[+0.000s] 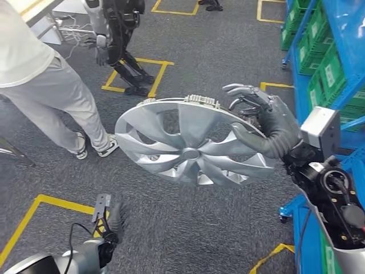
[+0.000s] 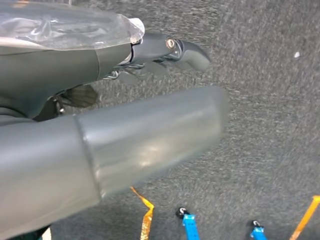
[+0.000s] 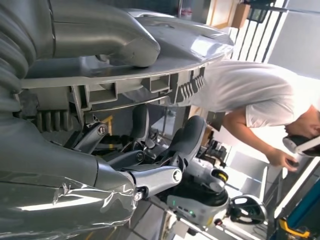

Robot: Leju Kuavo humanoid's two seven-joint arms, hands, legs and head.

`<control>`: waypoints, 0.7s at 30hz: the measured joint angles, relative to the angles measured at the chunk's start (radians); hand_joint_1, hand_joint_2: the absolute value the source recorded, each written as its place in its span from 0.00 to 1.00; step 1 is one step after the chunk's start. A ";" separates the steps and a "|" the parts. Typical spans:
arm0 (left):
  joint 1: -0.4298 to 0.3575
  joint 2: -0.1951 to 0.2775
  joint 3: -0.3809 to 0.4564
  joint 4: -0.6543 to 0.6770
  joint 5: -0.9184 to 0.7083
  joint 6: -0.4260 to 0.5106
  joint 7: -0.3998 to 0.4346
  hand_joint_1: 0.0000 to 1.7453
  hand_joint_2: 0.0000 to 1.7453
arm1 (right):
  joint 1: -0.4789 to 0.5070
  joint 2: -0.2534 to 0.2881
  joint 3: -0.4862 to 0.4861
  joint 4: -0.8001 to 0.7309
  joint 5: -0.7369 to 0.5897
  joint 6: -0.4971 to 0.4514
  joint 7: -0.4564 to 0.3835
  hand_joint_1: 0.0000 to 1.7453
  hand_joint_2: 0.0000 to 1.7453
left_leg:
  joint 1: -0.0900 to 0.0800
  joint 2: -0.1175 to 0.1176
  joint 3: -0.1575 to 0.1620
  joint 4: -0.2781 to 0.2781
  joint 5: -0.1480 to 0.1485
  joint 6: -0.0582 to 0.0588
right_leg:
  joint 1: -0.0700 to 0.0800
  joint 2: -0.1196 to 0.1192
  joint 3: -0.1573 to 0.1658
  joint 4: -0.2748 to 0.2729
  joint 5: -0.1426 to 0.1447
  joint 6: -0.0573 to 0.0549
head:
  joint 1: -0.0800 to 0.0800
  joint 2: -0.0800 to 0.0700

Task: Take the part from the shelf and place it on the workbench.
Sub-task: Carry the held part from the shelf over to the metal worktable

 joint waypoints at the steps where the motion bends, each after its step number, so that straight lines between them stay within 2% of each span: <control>1: 0.003 0.001 0.000 0.000 -0.001 0.001 0.000 0.00 0.00 | -0.001 0.000 0.000 0.000 0.002 0.001 0.000 1.00 1.00 | 0.001 -0.006 -0.003 -0.002 0.002 -0.007 | -0.003 -0.013 0.006 -0.008 -0.001 -0.001 | 0.002 0.000; 2: 0.006 0.002 0.000 0.000 -0.002 0.001 -0.001 0.00 0.00 | -0.001 0.001 0.000 0.000 0.003 0.002 0.001 1.00 1.00 | -0.002 0.009 -0.006 0.003 -0.002 -0.013 | -0.006 -0.026 0.011 -0.017 0.001 -0.003 | 0.000 0.000; 3: 0.006 0.004 0.000 0.000 -0.002 0.002 -0.001 0.00 0.00 | -0.001 0.002 0.000 0.000 0.004 0.002 0.002 1.00 1.00 | -0.005 0.040 -0.017 0.025 -0.016 -0.019 | -0.009 -0.040 0.017 -0.025 0.004 -0.006 | -0.004 0.000; 5: 0.002 0.005 0.000 0.000 -0.002 0.005 -0.002 0.00 0.00 | -0.002 0.002 0.000 0.000 0.004 0.002 0.002 1.00 1.00 | -0.007 0.118 -0.070 0.131 -0.071 -0.031 | -0.008 -0.067 0.022 -0.034 0.007 -0.011 | -0.013 0.000; 6: 0.001 0.006 0.000 0.000 -0.002 0.006 -0.002 0.00 0.00 | -0.002 0.002 0.000 0.000 0.004 0.002 0.002 1.00 1.00 | -0.004 0.138 -0.108 0.203 -0.102 -0.037 | -0.006 -0.081 0.022 -0.034 0.006 -0.012 | -0.017 0.000; 7: 0.001 0.006 0.000 0.000 -0.002 0.007 -0.002 0.00 0.00 | -0.001 0.002 0.001 0.000 0.004 0.003 0.002 1.00 1.00 | 0.000 0.146 -0.139 0.262 -0.120 -0.041 | -0.005 -0.095 0.022 -0.033 0.005 -0.012 | -0.018 0.000; 8: 0.003 0.006 0.000 0.000 -0.002 0.007 -0.002 0.00 0.00 | 0.001 0.002 0.001 0.000 0.004 0.003 0.003 1.00 1.00 | 0.003 0.149 -0.155 0.290 -0.123 -0.045 | -0.005 -0.110 0.022 -0.033 0.004 -0.011 | -0.019 0.000; 9: 0.004 0.006 0.000 0.000 -0.002 0.007 -0.002 0.00 0.00 | 0.002 0.002 0.001 0.000 0.004 0.004 0.003 1.00 1.00 | 0.006 0.151 -0.149 0.275 -0.106 -0.048 | -0.006 -0.124 0.022 -0.032 0.002 -0.010 | -0.020 0.000; 10: 0.004 0.007 0.000 0.000 -0.003 0.007 -0.002 0.00 0.00 | 0.003 0.002 0.001 0.000 0.004 0.004 0.003 1.00 1.00 | 0.007 0.158 -0.119 0.218 -0.073 -0.050 | -0.007 -0.137 0.023 -0.031 0.000 -0.007 | -0.022 0.000; 11: 0.003 0.009 0.000 0.000 -0.003 0.008 -0.002 0.00 0.00 | 0.003 0.002 0.001 0.000 0.004 0.004 0.003 1.00 1.00 | 0.008 0.174 -0.075 0.135 -0.040 -0.051 | -0.007 -0.149 0.025 -0.029 -0.003 -0.003 | -0.024 0.000; 13: 0.001 0.009 0.000 0.000 -0.007 0.012 -0.002 0.00 0.00 | 0.001 0.003 0.001 0.000 0.004 0.005 0.004 1.00 1.00 | 0.003 0.205 -0.010 0.016 0.001 -0.042 | -0.003 -0.169 0.027 -0.025 -0.011 0.008 | -0.028 0.000; 14: 0.000 0.009 0.000 0.000 -0.010 0.016 -0.002 0.00 0.00 | 0.000 0.003 0.001 0.000 0.004 0.005 0.005 1.00 1.00 | 0.000 0.211 0.000 -0.005 0.005 -0.033 | 0.001 -0.176 0.029 -0.024 -0.014 0.014 | -0.026 0.000; 16: 0.000 0.010 0.000 0.000 -0.019 0.030 -0.002 0.00 0.00 | -0.001 0.003 0.002 -0.001 0.004 0.005 0.006 1.00 1.00 | -0.004 0.192 -0.002 -0.002 0.003 -0.014 | 0.003 -0.192 0.036 -0.025 -0.019 0.025 | -0.020 0.000; 17: 0.001 0.010 0.000 0.000 -0.024 0.039 -0.002 0.00 0.00 | -0.002 0.003 0.002 -0.001 0.003 0.005 0.007 1.00 1.00 | -0.002 0.181 0.000 -0.002 0.002 -0.007 | 0.001 -0.193 0.038 -0.022 -0.025 0.031 | -0.017 0.000; 19: 0.000 0.010 0.000 0.000 -0.032 0.050 -0.002 0.00 0.00 | -0.003 0.003 0.002 -0.002 0.000 0.005 0.008 1.00 1.00 | 0.002 0.162 0.005 -0.004 0.001 0.006 | -0.004 -0.157 0.021 0.026 -0.061 0.039 | -0.010 0.000; 21: -0.002 0.010 -0.001 0.000 -0.035 0.042 0.000 0.00 0.00 | -0.003 0.003 0.002 -0.002 -0.004 0.005 0.009 1.00 1.00 | 0.001 0.141 0.007 -0.005 0.001 0.016 | -0.006 -0.105 -0.041 0.163 -0.129 0.040 | -0.004 0.000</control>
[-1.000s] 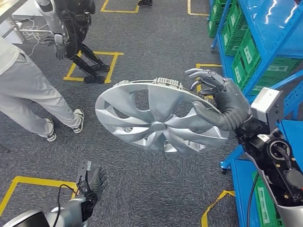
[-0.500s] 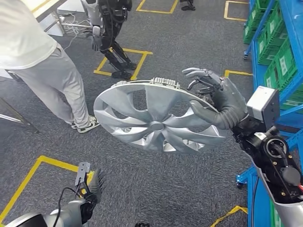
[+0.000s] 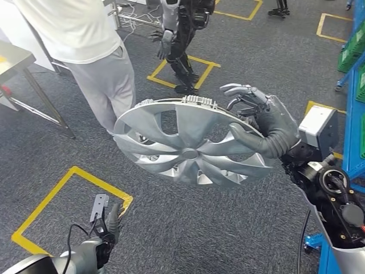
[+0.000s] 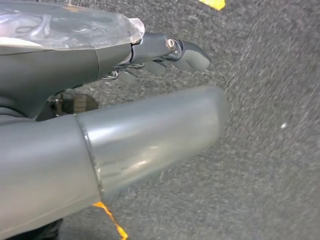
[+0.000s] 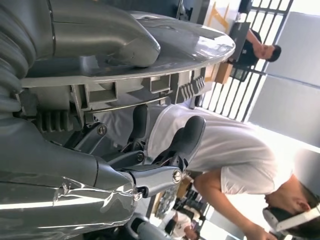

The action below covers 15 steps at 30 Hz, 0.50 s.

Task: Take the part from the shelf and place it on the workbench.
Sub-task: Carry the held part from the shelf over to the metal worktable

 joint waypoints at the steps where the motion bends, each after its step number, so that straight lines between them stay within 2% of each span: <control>1: 0.000 0.000 0.000 0.000 0.001 -0.009 0.003 0.00 0.00 | 0.001 0.000 0.001 0.000 -0.002 0.000 0.000 1.00 1.00 | -0.002 -0.012 0.000 0.000 0.000 0.003 | 0.001 0.012 -0.038 0.078 -0.029 -0.001 | 0.002 0.000; 2: 0.001 0.000 -0.001 0.000 0.003 -0.020 0.006 0.00 0.00 | 0.002 0.000 0.002 0.000 -0.003 0.000 0.000 1.00 1.00 | -0.005 -0.026 0.000 0.001 0.000 0.004 | 0.002 0.018 -0.066 0.131 -0.041 -0.002 | 0.003 0.000; 3: 0.003 0.000 -0.001 0.000 0.007 -0.028 0.009 0.00 0.00 | 0.003 0.000 0.004 0.000 -0.003 0.000 0.000 1.00 1.00 | -0.007 -0.040 0.000 0.001 -0.001 0.004 | 0.002 0.020 -0.079 0.147 -0.033 -0.005 | 0.004 0.000; 4: 0.005 0.000 -0.001 0.000 0.012 -0.032 0.010 0.00 0.00 | 0.004 0.000 0.005 0.001 -0.003 0.000 0.000 1.00 1.00 | -0.009 -0.055 0.001 0.003 -0.001 0.004 | 0.003 0.024 -0.072 0.117 -0.005 -0.010 | 0.004 0.000; 5: 0.006 0.000 -0.001 0.000 0.017 -0.036 0.010 0.00 0.00 | 0.004 0.000 0.006 0.001 -0.003 0.000 -0.001 1.00 1.00 | -0.009 -0.070 0.002 0.004 -0.001 0.003 | 0.004 0.033 -0.047 0.053 0.039 -0.016 | 0.004 0.000; 7: 0.006 -0.003 -0.001 0.000 0.027 -0.043 0.008 0.00 0.00 | 0.004 0.000 0.007 0.001 -0.003 0.000 -0.002 1.00 1.00 | -0.009 -0.097 0.000 0.006 -0.001 0.000 | 0.003 0.081 0.011 -0.088 0.108 -0.030 | 0.003 0.000; 8: 0.006 -0.003 -0.001 0.000 0.031 -0.047 0.007 0.00 0.00 | 0.003 0.000 0.007 0.001 -0.004 0.000 -0.004 1.00 1.00 | -0.006 -0.108 -0.004 0.007 0.001 -0.004 | 0.003 0.101 0.032 -0.133 0.122 -0.034 | 0.003 0.000; 9: 0.007 -0.004 -0.001 0.000 0.035 -0.050 0.006 0.00 0.00 | 0.002 0.000 0.007 0.001 -0.003 0.000 -0.004 1.00 1.00 | -0.003 -0.119 -0.009 0.007 0.003 -0.010 | 0.003 0.113 0.043 -0.154 0.122 -0.037 | 0.003 0.000; 11: 0.012 -0.001 -0.001 0.000 0.040 -0.055 0.004 0.00 0.00 | 0.001 0.001 0.008 0.001 -0.003 0.000 -0.005 1.00 1.00 | 0.000 -0.142 -0.017 0.003 0.010 -0.025 | 0.002 0.096 0.053 -0.170 0.118 -0.038 | 0.005 0.000; 12: 0.015 0.000 -0.001 0.000 0.042 -0.058 0.004 0.00 0.00 | 0.001 0.002 0.008 0.001 -0.002 0.000 -0.004 1.00 1.00 | -0.002 -0.133 -0.020 0.005 0.009 -0.031 | 0.000 0.083 0.058 -0.178 0.120 -0.039 | 0.005 0.000; 13: 0.017 0.002 -0.001 0.000 0.043 -0.060 0.003 0.00 0.00 | 0.001 0.003 0.008 0.000 -0.002 -0.001 -0.004 1.00 1.00 | -0.005 -0.106 -0.028 0.020 -0.001 -0.035 | -0.002 0.069 0.064 -0.186 0.124 -0.042 | 0.002 0.000; 15: 0.014 0.005 -0.001 -0.001 0.046 -0.064 0.002 0.00 0.00 | 0.000 0.005 0.008 0.000 -0.003 -0.002 -0.005 1.00 1.00 | -0.008 -0.029 -0.077 0.121 -0.055 -0.043 | -0.003 0.040 0.072 -0.197 0.128 -0.047 | -0.007 0.000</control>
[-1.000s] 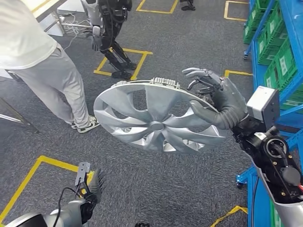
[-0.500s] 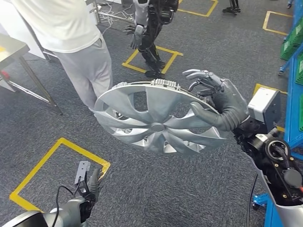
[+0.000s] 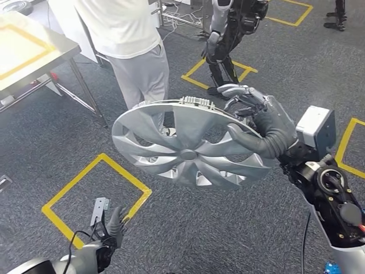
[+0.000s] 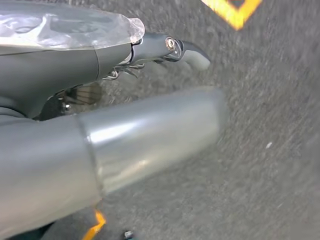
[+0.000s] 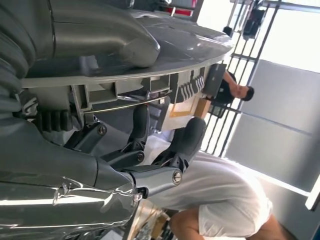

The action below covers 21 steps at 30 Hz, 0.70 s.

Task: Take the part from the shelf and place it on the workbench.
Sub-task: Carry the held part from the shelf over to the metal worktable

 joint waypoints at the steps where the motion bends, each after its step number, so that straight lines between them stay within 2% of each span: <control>1: -0.002 0.001 0.000 0.000 0.001 -0.001 0.000 0.00 0.00 | 0.000 0.001 0.000 0.000 0.000 -0.001 0.000 1.00 1.00 | 0.002 0.022 -0.038 0.075 -0.033 -0.004 | 0.001 -0.015 0.000 -0.001 0.000 -0.002 | -0.004 0.000; 2: -0.003 0.001 0.000 0.000 0.002 -0.001 0.000 0.00 0.00 | 0.001 0.001 0.000 0.000 -0.001 -0.001 0.000 1.00 1.00 | 0.005 0.032 -0.074 0.143 -0.058 -0.009 | 0.002 -0.029 0.000 -0.001 -0.001 -0.003 | -0.006 0.000; 3: -0.001 0.000 0.000 0.000 0.002 -0.002 0.000 0.00 0.00 | 0.002 0.001 0.001 0.000 -0.001 -0.001 0.000 1.00 1.00 | 0.008 0.036 -0.096 0.183 -0.067 -0.012 | 0.002 -0.044 0.000 -0.001 -0.002 -0.003 | -0.007 0.000; 4: 0.000 0.000 0.000 0.000 0.002 -0.002 0.000 0.00 0.00 | 0.003 0.001 0.002 0.000 -0.001 -0.001 0.001 1.00 1.00 | 0.010 0.038 -0.097 0.183 -0.057 -0.015 | 0.001 -0.057 0.001 -0.001 -0.004 -0.002 | -0.009 0.000; 5: 0.001 0.001 0.000 0.000 0.003 -0.002 0.000 0.00 0.00 | 0.004 0.001 0.003 0.000 -0.001 -0.001 0.001 1.00 1.00 | 0.012 0.044 -0.074 0.139 -0.030 -0.017 | 0.001 -0.070 0.002 0.000 -0.006 0.000 | -0.011 0.000; 6: 0.001 0.003 0.000 0.000 0.004 -0.002 0.000 0.00 0.00 | 0.004 0.001 0.003 0.000 -0.001 0.000 0.001 1.00 1.00 | 0.013 0.057 -0.033 0.065 0.005 -0.017 | 0.001 -0.083 0.004 0.000 -0.008 0.003 | -0.013 0.000; 8: -0.002 0.005 0.000 0.000 0.005 -0.001 -0.001 0.00 0.00 | 0.003 0.001 0.003 0.000 -0.001 0.002 -0.001 1.00 1.00 | 0.009 0.096 0.048 -0.079 0.054 -0.011 | 0.007 -0.104 0.010 0.002 -0.016 0.014 | -0.020 0.000; 9: -0.004 0.005 0.000 0.000 0.005 -0.001 -0.002 0.00 0.00 | 0.003 0.001 0.003 0.000 -0.001 0.003 -0.001 1.00 1.00 | 0.007 0.106 0.067 -0.115 0.062 -0.004 | 0.011 -0.113 0.012 0.003 -0.020 0.020 | -0.020 0.000; 10: -0.004 0.005 0.000 0.000 0.006 -0.001 -0.002 0.00 0.00 | 0.002 0.001 0.003 0.000 0.000 0.005 -0.002 1.00 1.00 | 0.003 0.106 0.072 -0.126 0.061 0.004 | 0.014 -0.121 0.014 0.003 -0.023 0.025 | -0.018 0.000; 12: 0.000 0.006 0.000 0.000 0.007 -0.001 -0.003 0.00 0.00 | 0.002 0.002 0.004 0.000 0.001 0.007 -0.003 1.00 1.00 | 0.003 0.081 0.071 -0.124 0.059 0.020 | 0.012 -0.133 0.020 0.003 -0.031 0.037 | -0.010 0.000; 13: 0.001 0.006 0.000 0.000 0.007 0.000 -0.003 0.00 0.00 | 0.002 0.003 0.004 0.000 0.001 0.008 -0.003 1.00 1.00 | 0.004 0.070 0.073 -0.125 0.058 0.026 | 0.009 -0.121 0.019 0.012 -0.042 0.042 | -0.008 0.000; 14: 0.001 0.007 0.000 0.000 0.008 0.000 -0.003 0.00 0.00 | 0.001 0.003 0.004 0.000 0.002 0.010 -0.004 1.00 1.00 | 0.007 0.059 0.075 -0.126 0.058 0.033 | 0.006 -0.098 0.007 0.041 -0.062 0.046 | -0.005 0.000; 15: 0.000 0.007 0.000 0.000 0.008 0.000 -0.004 0.00 0.00 | 0.001 0.003 0.004 0.000 0.002 0.011 -0.004 1.00 1.00 | 0.009 0.049 0.077 -0.127 0.058 0.039 | 0.003 -0.068 -0.016 0.093 -0.092 0.048 | -0.001 0.000; 16: -0.001 0.006 0.000 0.000 0.008 0.000 -0.004 0.00 0.00 | 0.002 0.003 0.004 0.000 0.002 0.011 -0.004 1.00 1.00 | 0.007 0.038 0.078 -0.126 0.058 0.043 | 0.003 -0.041 -0.051 0.168 -0.127 0.048 | 0.003 0.000; 17: -0.001 0.006 0.000 0.000 0.009 0.000 -0.005 0.00 0.00 | 0.003 0.003 0.004 0.000 0.003 0.011 -0.005 1.00 1.00 | 0.005 0.026 0.078 -0.126 0.057 0.047 | 0.003 -0.028 -0.090 0.249 -0.158 0.047 | 0.005 0.000; 18: -0.001 0.006 0.000 0.000 0.009 0.000 -0.005 0.00 0.00 | 0.004 0.003 0.004 0.000 0.003 0.012 -0.005 1.00 1.00 | 0.003 0.012 0.078 -0.126 0.056 0.048 | 0.004 -0.022 -0.124 0.312 -0.175 0.046 | 0.006 0.000; 19: 0.001 0.005 0.000 0.000 0.009 0.000 -0.005 0.00 0.00 | 0.006 0.003 0.004 0.000 0.004 0.012 -0.005 1.00 1.00 | 0.002 -0.003 0.079 -0.125 0.056 0.049 | 0.004 -0.019 -0.143 0.340 -0.173 0.044 | 0.007 0.000; 20: 0.002 0.005 0.000 0.000 0.009 0.000 -0.005 0.00 0.00 | 0.007 0.003 0.004 0.000 0.005 0.012 -0.005 1.00 1.00 | 0.001 -0.018 0.081 -0.124 0.055 0.049 | 0.004 -0.017 -0.142 0.322 -0.147 0.041 | 0.007 0.000; 21: 0.002 0.004 0.000 0.000 0.009 0.000 -0.005 0.00 0.00 | 0.008 0.003 0.004 0.000 0.005 0.012 -0.004 1.00 1.00 | 0.000 -0.034 0.083 -0.123 0.054 0.048 | 0.004 -0.011 -0.123 0.264 -0.105 0.036 | 0.008 0.000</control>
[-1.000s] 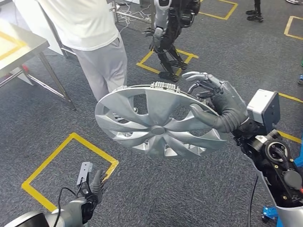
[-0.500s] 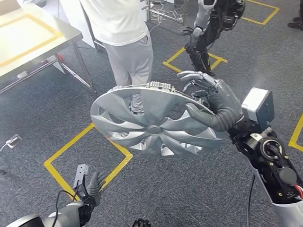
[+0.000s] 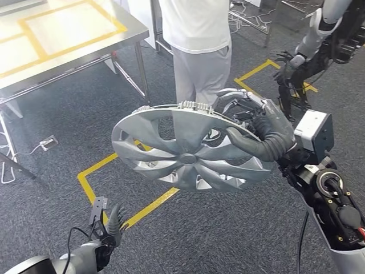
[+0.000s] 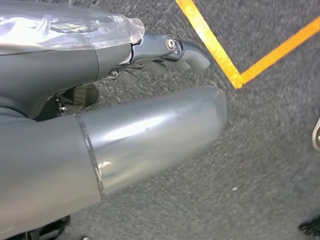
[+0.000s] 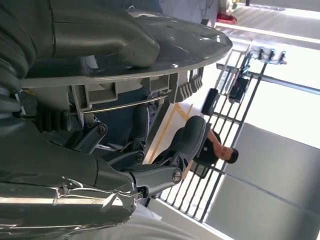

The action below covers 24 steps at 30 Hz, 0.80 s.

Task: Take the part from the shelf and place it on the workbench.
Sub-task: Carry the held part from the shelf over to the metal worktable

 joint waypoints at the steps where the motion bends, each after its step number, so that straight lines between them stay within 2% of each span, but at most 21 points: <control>1: 0.000 -0.001 0.000 0.000 0.000 0.000 0.000 0.00 0.00 | 0.000 0.000 0.000 0.000 0.000 0.000 0.000 1.00 1.00 | 0.000 -0.015 0.003 0.001 -0.002 -0.002 | 0.000 0.018 0.029 -0.078 0.046 -0.006 | 0.001 0.000; 2: 0.000 -0.003 0.000 0.000 0.000 0.000 -0.001 0.00 0.00 | 0.000 0.000 0.000 0.000 0.000 0.000 0.000 1.00 1.00 | 0.000 -0.029 0.003 0.003 -0.003 -0.005 | -0.002 0.044 0.056 -0.145 0.080 -0.012 | 0.001 0.000; 3: 0.000 -0.004 0.000 0.000 0.000 0.000 -0.001 0.00 0.00 | 0.000 0.000 0.000 0.000 0.000 0.000 -0.001 1.00 1.00 | 0.002 -0.041 0.001 0.004 -0.003 -0.009 | -0.002 0.065 0.079 -0.194 0.099 -0.016 | 0.001 0.000; 4: 0.000 -0.005 0.000 0.000 0.000 0.000 -0.002 0.00 0.00 | 0.000 0.000 0.000 0.000 0.000 0.000 -0.001 1.00 1.00 | 0.005 -0.052 -0.003 0.005 -0.002 -0.015 | -0.002 0.079 0.092 -0.219 0.102 -0.019 | 0.002 0.000; 5: 0.001 -0.005 0.000 0.000 0.000 0.000 -0.002 0.00 0.00 | -0.001 0.000 0.000 0.000 0.000 0.001 -0.001 1.00 1.00 | 0.008 -0.063 -0.008 0.004 0.001 -0.021 | 0.000 0.079 0.099 -0.225 0.098 -0.022 | 0.003 0.000; 6: 0.004 -0.004 0.000 0.000 0.000 0.000 -0.002 0.00 0.00 | -0.001 0.000 0.000 0.000 0.001 0.001 -0.001 1.00 1.00 | 0.010 -0.075 -0.012 0.002 0.004 -0.028 | 0.001 0.067 0.105 -0.234 0.095 -0.024 | 0.004 0.000; 7: 0.007 -0.003 0.000 0.000 0.000 0.001 -0.002 0.00 0.00 | -0.002 0.001 0.000 0.000 0.001 0.001 -0.001 1.00 1.00 | 0.010 -0.073 -0.015 0.003 0.005 -0.034 | -0.001 0.054 0.111 -0.243 0.094 -0.026 | 0.005 0.000; 8: 0.009 -0.002 0.000 0.000 0.000 0.001 -0.003 0.00 0.00 | -0.002 0.001 0.000 0.000 0.002 0.001 -0.001 1.00 1.00 | 0.007 -0.050 -0.022 0.016 -0.003 -0.040 | -0.003 0.041 0.117 -0.252 0.096 -0.029 | 0.001 0.000; 9: 0.008 -0.001 0.000 0.000 0.001 0.001 -0.003 0.00 0.00 | -0.003 0.002 0.000 0.000 0.002 0.001 -0.001 1.00 1.00 | 0.004 -0.016 -0.038 0.049 -0.022 -0.045 | -0.005 0.027 0.122 -0.260 0.098 -0.031 | -0.003 0.000; 11: 0.006 0.000 0.000 0.000 0.001 0.001 -0.004 0.00 0.00 | -0.004 0.003 0.000 0.000 0.002 0.001 -0.001 1.00 1.00 | 0.004 0.054 -0.105 0.179 -0.082 -0.056 | -0.002 0.000 0.127 -0.266 0.099 -0.037 | -0.012 0.000; 12: 0.005 -0.001 0.000 0.000 0.001 0.001 -0.004 0.00 0.00 | -0.004 0.003 0.000 0.000 0.002 0.001 -0.001 1.00 1.00 | 0.006 0.066 -0.142 0.249 -0.107 -0.060 | 0.000 -0.014 0.127 -0.265 0.098 -0.038 | -0.014 0.000; 13: 0.007 -0.002 0.000 0.000 0.001 0.001 -0.004 0.00 0.00 | -0.003 0.003 0.001 0.000 0.003 0.000 0.000 1.00 1.00 | 0.009 0.070 -0.168 0.295 -0.119 -0.063 | 0.001 -0.027 0.127 -0.265 0.097 -0.038 | -0.015 0.000; 14: 0.008 -0.003 0.000 0.000 0.000 0.001 -0.004 0.00 0.00 | -0.002 0.003 0.002 0.000 0.003 0.000 0.001 1.00 1.00 | 0.010 0.072 -0.174 0.302 -0.111 -0.065 | 0.002 -0.040 0.127 -0.265 0.096 -0.038 | -0.016 0.000; 15: 0.009 -0.003 0.000 0.000 0.000 0.000 -0.004 0.00 0.00 | -0.001 0.003 0.002 0.000 0.003 -0.001 0.003 1.00 1.00 | 0.011 0.075 -0.156 0.266 -0.086 -0.066 | 0.002 -0.052 0.128 -0.264 0.094 -0.037 | -0.017 0.000; 17: 0.007 -0.002 0.000 0.000 -0.001 0.000 -0.004 0.00 0.00 | -0.001 0.003 0.002 -0.001 0.002 -0.005 0.005 1.00 1.00 | 0.010 0.104 -0.075 0.115 -0.022 -0.063 | 0.003 -0.076 0.131 -0.262 0.089 -0.031 | -0.021 0.000; 18: 0.005 -0.001 0.000 0.000 -0.002 -0.001 -0.004 0.00 0.00 | -0.001 0.003 0.002 -0.003 0.001 -0.007 0.007 1.00 1.00 | 0.006 0.118 -0.041 0.050 -0.001 -0.056 | 0.006 -0.086 0.132 -0.260 0.085 -0.026 | -0.022 0.000; 19: 0.003 -0.002 0.000 0.000 -0.003 -0.001 -0.003 0.00 0.00 | -0.002 0.003 0.002 -0.005 0.000 -0.009 0.008 1.00 1.00 | 0.003 0.127 -0.021 0.012 0.008 -0.048 | 0.008 -0.094 0.133 -0.259 0.082 -0.021 | -0.023 0.000; 20: 0.002 -0.002 0.000 0.000 -0.004 -0.002 -0.003 0.00 0.00 | -0.002 0.003 0.002 -0.007 0.000 -0.010 0.009 1.00 1.00 | -0.001 0.127 -0.016 0.000 0.006 -0.038 | 0.012 -0.102 0.135 -0.259 0.079 -0.015 | -0.021 0.000; 22: 0.002 -0.001 0.000 0.000 -0.005 -0.002 -0.002 0.00 0.00 | -0.001 0.003 0.002 -0.011 -0.002 -0.012 0.011 1.00 1.00 | -0.002 0.105 -0.017 0.002 0.005 -0.023 | 0.013 -0.116 0.140 -0.260 0.072 -0.005 | -0.017 0.000; 23: 0.003 -0.001 0.000 0.000 -0.005 -0.002 -0.002 0.00 0.00 | -0.001 0.003 0.002 -0.013 -0.003 -0.012 0.011 1.00 1.00 | 0.000 0.095 -0.015 0.000 0.005 -0.017 | 0.011 -0.110 0.139 -0.254 0.064 0.000 | -0.014 0.000; 24: 0.003 0.000 0.000 0.000 -0.004 -0.002 -0.003 0.00 0.00 | -0.001 0.002 0.002 -0.016 -0.004 -0.013 0.012 1.00 1.00 | 0.002 0.086 -0.013 -0.001 0.006 -0.011 | 0.009 -0.092 0.129 -0.230 0.046 0.003 | -0.011 0.000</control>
